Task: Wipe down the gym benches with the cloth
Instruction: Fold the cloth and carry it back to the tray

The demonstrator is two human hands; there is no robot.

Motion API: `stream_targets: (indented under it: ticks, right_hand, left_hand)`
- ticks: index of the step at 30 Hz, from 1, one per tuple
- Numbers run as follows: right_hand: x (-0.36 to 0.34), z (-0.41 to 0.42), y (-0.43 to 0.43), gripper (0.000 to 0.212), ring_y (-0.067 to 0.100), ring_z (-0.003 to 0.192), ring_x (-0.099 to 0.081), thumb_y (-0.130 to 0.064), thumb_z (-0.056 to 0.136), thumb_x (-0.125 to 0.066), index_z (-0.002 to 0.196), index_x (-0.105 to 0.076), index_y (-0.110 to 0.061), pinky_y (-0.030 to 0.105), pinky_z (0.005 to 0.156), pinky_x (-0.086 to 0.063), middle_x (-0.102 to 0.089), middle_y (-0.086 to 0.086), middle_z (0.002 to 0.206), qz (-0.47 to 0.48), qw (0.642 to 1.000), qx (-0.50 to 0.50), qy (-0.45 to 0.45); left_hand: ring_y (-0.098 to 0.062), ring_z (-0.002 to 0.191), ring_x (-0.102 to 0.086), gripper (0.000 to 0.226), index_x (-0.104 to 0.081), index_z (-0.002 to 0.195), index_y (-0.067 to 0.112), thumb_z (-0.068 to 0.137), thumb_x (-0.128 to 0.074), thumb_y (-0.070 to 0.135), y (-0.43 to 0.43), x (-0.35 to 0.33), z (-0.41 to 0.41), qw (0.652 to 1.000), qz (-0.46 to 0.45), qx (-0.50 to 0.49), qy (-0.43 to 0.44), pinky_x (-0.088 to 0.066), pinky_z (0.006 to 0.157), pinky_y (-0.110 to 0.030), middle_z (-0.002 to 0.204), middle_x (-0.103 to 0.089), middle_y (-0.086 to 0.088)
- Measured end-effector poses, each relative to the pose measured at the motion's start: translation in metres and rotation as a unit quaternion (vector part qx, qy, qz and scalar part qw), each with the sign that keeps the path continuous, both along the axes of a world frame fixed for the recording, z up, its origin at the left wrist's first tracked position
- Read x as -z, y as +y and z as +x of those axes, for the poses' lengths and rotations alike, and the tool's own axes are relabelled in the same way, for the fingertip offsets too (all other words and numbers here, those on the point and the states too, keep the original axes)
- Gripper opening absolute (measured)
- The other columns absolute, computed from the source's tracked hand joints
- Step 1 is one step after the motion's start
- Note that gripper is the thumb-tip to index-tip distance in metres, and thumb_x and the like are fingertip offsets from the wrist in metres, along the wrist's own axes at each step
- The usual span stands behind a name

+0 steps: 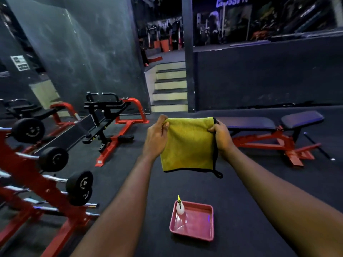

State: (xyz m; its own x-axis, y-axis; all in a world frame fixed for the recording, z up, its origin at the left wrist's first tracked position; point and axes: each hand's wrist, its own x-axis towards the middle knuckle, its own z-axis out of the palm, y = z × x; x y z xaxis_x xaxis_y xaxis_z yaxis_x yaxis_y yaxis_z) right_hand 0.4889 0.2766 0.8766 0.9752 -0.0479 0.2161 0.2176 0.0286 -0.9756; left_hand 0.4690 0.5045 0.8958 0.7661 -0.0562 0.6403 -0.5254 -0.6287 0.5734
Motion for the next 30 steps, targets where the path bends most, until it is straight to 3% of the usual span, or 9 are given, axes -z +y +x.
stream_targets:
  ticks: [3,8,10,13,18,25,30]
  right_hand:
    - [-0.002,0.037,-0.008,0.032,0.026,0.086,-0.049,-0.021,0.065,-0.048,0.094,-0.055,-0.008,0.041,0.08,-0.039,-0.051,0.012,0.09,0.004,1.0,0.016,-0.006]
    - [-0.013,0.105,-0.023,0.034,0.023,0.08,-0.047,-0.018,0.072,-0.048,0.099,-0.06,0.0,0.039,0.076,-0.037,-0.049,0.012,0.087,0.018,0.999,0.03,0.005]
    - [-0.018,0.133,-0.03,0.033,0.018,0.076,-0.048,-0.018,0.073,-0.047,0.091,-0.058,0.007,0.037,0.072,-0.037,-0.05,0.009,0.082,0.013,0.999,0.037,0.005]
    - [-0.018,0.166,-0.033,0.007,0.013,0.067,-0.043,-0.02,0.065,-0.046,0.063,-0.045,-0.014,0.034,0.063,-0.032,-0.045,0.002,0.069,0.011,0.998,0.059,-0.003]
    - [-0.011,0.212,-0.033,0.008,0.013,0.067,-0.042,-0.02,0.065,-0.046,0.068,-0.045,-0.013,0.034,0.063,-0.032,-0.044,0.003,0.07,0.001,0.997,0.07,0.017]
    - [-0.006,0.275,-0.01,0.005,0.015,0.074,-0.044,-0.022,0.062,-0.047,0.062,-0.044,-0.017,0.033,0.068,-0.033,-0.047,0.003,0.073,-0.008,0.991,0.131,0.014]
    - [-0.024,0.319,0.028,0.01,0.003,0.054,-0.035,-0.018,0.061,-0.045,0.057,-0.035,-0.02,0.022,0.051,-0.029,-0.039,-0.01,0.055,0.0,0.99,0.14,-0.017]
  left_hand:
    - [-0.003,0.054,-0.044,0.013,-0.049,0.1,0.016,0.105,-0.04,0.024,-0.01,0.002,0.042,1.0,-0.003,0.015,0.001,-0.038,0.05,-0.027,0.066,-0.047,0.007]
    - [-0.006,0.054,-0.042,0.011,-0.046,0.101,0.015,0.106,-0.038,0.022,-0.025,-0.009,0.117,0.999,0.002,0.029,0.027,-0.035,0.049,-0.023,0.066,-0.046,0.005]
    - [-0.006,0.054,-0.042,0.01,-0.046,0.101,0.016,0.105,-0.039,0.021,-0.032,-0.012,0.151,0.999,0.003,0.026,0.022,-0.035,0.048,-0.023,0.066,-0.046,0.005]
    - [-0.009,0.054,-0.043,0.01,-0.045,0.102,0.014,0.105,-0.039,0.021,-0.036,-0.01,0.189,0.999,0.005,0.026,0.024,-0.036,0.049,-0.027,0.066,-0.047,0.003]
    - [-0.003,0.05,-0.043,0.009,-0.045,0.104,0.016,0.106,-0.038,0.022,-0.036,-0.003,0.239,0.999,0.01,0.041,0.018,-0.032,0.045,-0.015,0.064,-0.044,0.007]
    - [-0.003,0.052,-0.042,0.011,-0.045,0.106,0.013,0.106,-0.039,0.022,-0.015,0.0,0.307,0.997,0.011,0.073,0.023,-0.034,0.046,-0.015,0.065,-0.045,0.007]
    - [-0.002,0.053,-0.041,0.011,-0.045,0.104,0.016,0.105,-0.038,0.025,0.02,-0.008,0.367,0.996,0.003,0.089,0.025,-0.033,0.046,-0.014,0.065,-0.044,0.009]
